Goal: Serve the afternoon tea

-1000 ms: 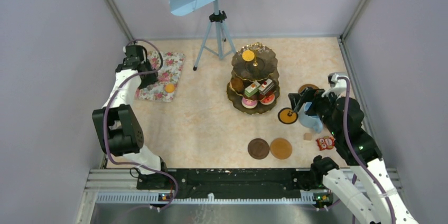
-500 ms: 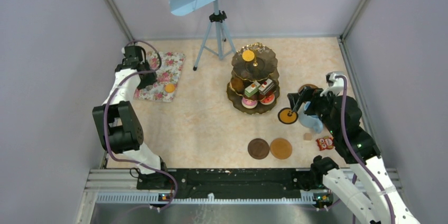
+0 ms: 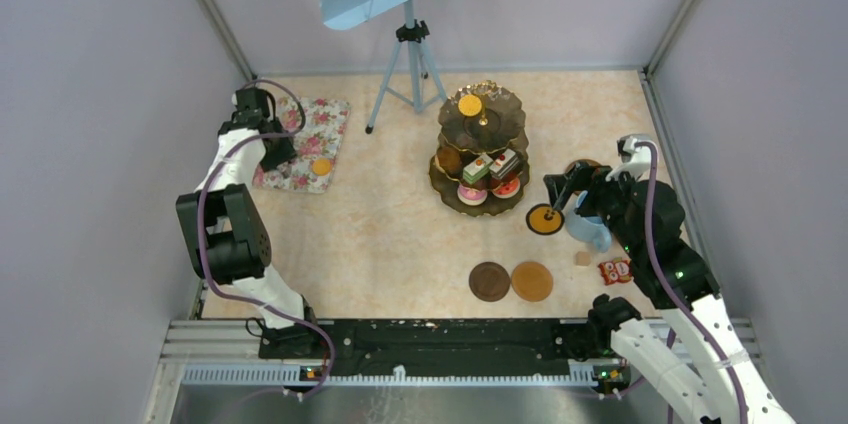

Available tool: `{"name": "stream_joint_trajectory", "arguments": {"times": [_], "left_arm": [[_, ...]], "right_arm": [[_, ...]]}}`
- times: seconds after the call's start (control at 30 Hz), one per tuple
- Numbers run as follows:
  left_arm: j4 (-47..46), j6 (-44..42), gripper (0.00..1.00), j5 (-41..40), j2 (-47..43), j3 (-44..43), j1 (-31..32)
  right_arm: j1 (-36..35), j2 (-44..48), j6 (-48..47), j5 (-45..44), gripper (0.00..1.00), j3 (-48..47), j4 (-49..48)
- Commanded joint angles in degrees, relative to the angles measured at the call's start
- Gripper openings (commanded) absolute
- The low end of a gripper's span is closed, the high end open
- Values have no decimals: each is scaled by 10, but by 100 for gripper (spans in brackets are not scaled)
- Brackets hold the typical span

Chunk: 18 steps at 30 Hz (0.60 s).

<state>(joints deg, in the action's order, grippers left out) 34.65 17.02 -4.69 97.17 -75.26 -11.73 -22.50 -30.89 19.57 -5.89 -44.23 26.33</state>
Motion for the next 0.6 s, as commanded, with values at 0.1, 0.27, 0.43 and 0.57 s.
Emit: {"name": "stream_joint_trajectory", "arguments": {"times": [0.1,0.27,0.43,0.57], "left_arm": [[-11,1,37,16,-4,-26,-5],[1,-3,32,32,-12,-38,-4],[22,-2,30,69,-34,-46,-3],[37,-10,29,76,-69,-32,-1]], "right_arm": [[-6,0,3,2,98,0,-15],[-6,0,5,3,98,1,-15],[-7,-1,6,3,98,1,-17],[-6,0,9,4,97,0,-18]]}}
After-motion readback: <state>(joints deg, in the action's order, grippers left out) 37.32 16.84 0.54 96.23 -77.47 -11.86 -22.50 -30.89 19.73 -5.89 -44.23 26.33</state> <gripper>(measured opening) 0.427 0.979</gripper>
